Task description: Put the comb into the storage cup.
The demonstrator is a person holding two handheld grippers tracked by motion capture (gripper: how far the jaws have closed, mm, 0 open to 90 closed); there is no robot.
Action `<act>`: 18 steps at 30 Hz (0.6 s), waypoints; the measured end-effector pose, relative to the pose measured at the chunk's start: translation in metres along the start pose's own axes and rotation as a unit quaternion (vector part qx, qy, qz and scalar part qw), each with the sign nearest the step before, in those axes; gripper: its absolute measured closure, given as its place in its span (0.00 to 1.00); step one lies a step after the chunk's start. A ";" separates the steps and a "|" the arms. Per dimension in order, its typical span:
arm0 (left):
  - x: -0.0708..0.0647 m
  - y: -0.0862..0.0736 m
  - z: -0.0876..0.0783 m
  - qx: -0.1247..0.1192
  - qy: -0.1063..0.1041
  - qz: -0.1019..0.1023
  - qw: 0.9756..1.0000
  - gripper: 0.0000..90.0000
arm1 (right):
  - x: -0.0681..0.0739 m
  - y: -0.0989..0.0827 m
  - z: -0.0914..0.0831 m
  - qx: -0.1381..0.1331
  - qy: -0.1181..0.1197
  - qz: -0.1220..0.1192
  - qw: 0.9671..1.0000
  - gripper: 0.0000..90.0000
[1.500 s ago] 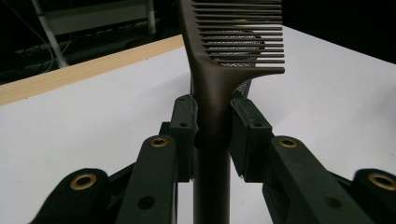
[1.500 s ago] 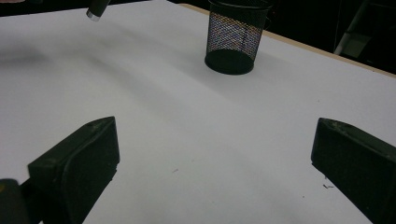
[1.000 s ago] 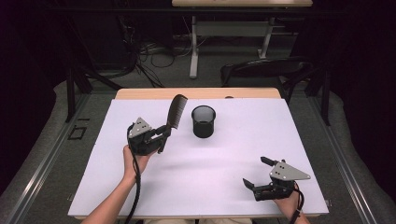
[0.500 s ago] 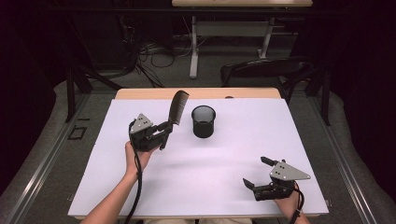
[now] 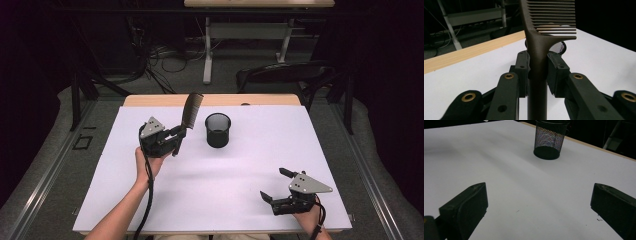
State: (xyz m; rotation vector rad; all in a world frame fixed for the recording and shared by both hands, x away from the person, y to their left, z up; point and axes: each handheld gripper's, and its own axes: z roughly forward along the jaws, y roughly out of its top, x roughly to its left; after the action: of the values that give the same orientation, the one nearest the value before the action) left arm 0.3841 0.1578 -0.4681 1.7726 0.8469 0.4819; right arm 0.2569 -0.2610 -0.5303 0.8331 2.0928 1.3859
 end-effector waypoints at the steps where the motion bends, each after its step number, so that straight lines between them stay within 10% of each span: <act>1: 0.000 0.001 0.000 -0.002 0.000 -0.001 1.000 0.81 | 0.000 0.000 0.000 0.000 0.000 0.000 1.000 0.01; 18: 0.002 0.015 0.007 -0.016 0.000 -0.005 1.000 0.81 | 0.000 0.000 0.000 -0.001 -0.001 -0.001 1.000 0.01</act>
State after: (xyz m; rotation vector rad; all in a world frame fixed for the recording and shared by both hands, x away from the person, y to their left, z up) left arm 0.3948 0.1520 -0.4569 1.7378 0.8434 0.4857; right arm 0.2573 -0.2611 -0.5305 0.8299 2.0910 1.3845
